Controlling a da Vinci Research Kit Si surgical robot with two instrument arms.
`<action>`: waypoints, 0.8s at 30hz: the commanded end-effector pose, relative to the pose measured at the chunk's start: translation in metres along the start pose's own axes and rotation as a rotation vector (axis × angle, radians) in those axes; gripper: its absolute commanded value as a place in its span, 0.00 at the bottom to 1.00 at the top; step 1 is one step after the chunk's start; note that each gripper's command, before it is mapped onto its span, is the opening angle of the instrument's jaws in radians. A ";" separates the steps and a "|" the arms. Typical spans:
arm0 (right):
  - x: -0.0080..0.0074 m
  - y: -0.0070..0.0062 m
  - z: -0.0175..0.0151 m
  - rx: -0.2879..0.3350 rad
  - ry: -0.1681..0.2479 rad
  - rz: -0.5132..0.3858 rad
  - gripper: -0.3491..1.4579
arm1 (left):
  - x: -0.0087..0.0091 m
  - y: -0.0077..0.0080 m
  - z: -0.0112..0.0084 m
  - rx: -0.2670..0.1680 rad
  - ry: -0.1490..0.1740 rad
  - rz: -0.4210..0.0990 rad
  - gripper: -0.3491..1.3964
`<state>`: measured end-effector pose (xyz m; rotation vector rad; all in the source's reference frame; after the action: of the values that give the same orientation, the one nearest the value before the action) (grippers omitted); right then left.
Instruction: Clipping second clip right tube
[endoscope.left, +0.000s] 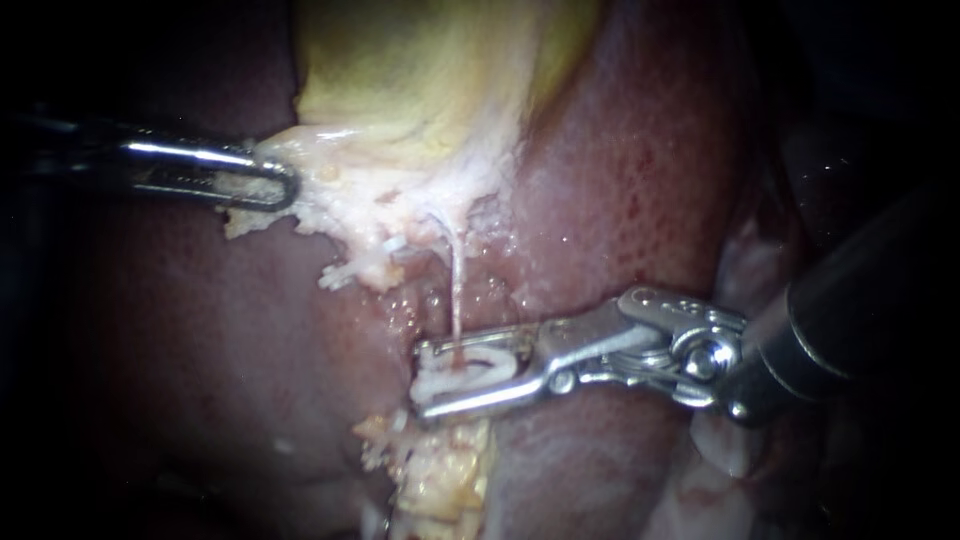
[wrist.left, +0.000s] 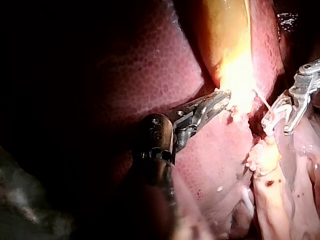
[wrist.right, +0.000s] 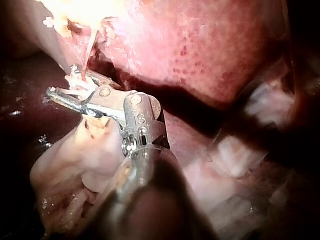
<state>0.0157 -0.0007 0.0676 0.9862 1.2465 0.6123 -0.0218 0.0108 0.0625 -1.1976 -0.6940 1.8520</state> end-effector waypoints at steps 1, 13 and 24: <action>0.0000 0.0000 -0.0001 0.003 -0.002 -0.001 0.23 | 0.0000 -0.0001 0.0000 0.000 0.000 0.000 0.00; -0.0004 -0.0001 -0.0010 -0.017 0.011 0.063 0.00 | 0.0000 -0.0002 0.0000 0.000 0.000 0.000 0.00; -0.0006 -0.0001 -0.0009 -0.017 0.010 0.061 0.00 | 0.0000 -0.0002 0.0000 0.000 0.000 0.000 0.00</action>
<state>0.0147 -0.0010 0.0678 1.0110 1.2219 0.6761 -0.0217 0.0109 0.0627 -1.1982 -0.6942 1.8519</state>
